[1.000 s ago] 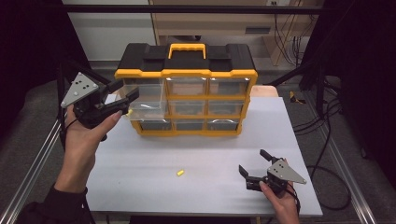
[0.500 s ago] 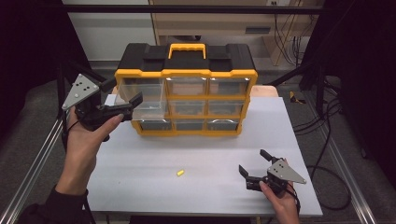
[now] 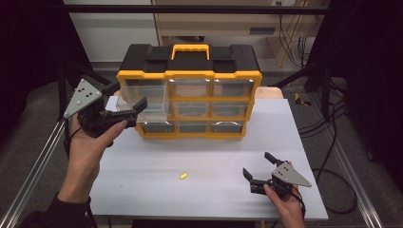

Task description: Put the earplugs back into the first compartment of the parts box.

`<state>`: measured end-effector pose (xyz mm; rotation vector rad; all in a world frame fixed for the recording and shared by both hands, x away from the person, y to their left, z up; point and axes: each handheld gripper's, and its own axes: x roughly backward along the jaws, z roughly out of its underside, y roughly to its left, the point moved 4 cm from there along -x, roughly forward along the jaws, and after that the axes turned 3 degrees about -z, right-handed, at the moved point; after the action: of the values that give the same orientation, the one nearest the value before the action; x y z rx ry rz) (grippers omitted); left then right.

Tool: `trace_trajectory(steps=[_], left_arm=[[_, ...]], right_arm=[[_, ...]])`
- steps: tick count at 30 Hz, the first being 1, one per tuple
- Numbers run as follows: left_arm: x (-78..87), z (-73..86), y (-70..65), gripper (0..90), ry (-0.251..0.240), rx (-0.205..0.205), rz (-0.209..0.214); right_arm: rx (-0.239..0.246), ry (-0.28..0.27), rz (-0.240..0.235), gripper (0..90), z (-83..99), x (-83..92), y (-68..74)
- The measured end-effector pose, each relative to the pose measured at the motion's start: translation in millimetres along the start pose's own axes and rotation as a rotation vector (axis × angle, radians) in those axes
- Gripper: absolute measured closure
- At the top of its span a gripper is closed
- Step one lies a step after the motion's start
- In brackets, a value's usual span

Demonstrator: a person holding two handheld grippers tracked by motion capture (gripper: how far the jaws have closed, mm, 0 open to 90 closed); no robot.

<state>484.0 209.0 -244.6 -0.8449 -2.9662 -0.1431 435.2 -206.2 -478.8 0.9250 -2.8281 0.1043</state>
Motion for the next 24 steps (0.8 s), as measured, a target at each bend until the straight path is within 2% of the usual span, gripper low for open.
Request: trace_trajectory(steps=[8, 24], left_arm=[[8.1, -1.6, -11.1, 5.7, -0.027, -0.01, 0.014], [18.8, 6.2, -38.5, 3.4, -0.037, -0.043, 0.064]], right_arm=[[0.001, 0.0, 0.0, 3.3, 0.2, -0.2, 0.1], [-0.003, 0.002, -0.002, 3.3, 0.4, -0.4, 0.4]])
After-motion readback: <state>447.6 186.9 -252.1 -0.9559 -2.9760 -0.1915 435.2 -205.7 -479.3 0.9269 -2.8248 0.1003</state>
